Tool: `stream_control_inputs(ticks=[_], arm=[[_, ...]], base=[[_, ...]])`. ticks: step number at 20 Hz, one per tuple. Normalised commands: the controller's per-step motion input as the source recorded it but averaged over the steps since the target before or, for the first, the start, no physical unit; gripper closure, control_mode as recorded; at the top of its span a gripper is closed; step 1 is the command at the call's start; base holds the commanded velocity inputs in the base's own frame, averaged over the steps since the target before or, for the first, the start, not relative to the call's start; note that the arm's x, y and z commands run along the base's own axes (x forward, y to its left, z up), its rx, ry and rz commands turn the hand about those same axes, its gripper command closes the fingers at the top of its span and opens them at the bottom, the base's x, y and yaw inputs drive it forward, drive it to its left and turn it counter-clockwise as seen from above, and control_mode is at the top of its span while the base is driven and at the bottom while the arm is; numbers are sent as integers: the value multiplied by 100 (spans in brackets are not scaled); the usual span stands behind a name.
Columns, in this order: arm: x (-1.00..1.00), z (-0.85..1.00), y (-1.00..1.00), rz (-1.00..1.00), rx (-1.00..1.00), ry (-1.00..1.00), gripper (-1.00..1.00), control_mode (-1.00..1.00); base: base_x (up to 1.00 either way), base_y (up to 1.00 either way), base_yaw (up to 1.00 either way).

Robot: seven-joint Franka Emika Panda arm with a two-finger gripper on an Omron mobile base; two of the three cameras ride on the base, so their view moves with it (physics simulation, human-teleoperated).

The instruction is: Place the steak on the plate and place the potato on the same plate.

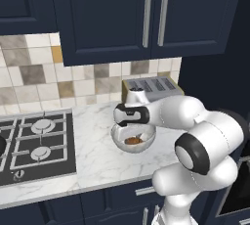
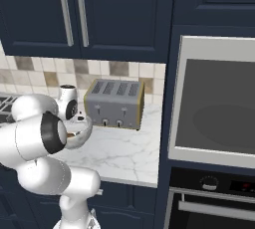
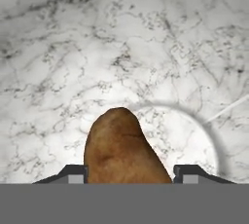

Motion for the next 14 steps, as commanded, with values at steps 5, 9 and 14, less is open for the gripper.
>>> stream_control_inputs(ticks=[5, 9, 14], arm=[[-1, 26, -6, 0, 0, -15, 100, -100], [0, 46, -19, -2, 0, -11, 100, -100], [0, 46, -24, -4, 0, -10, 100, -100]], base=[[0, 0, 0], [0, 0, 0], [0, 0, 0]])
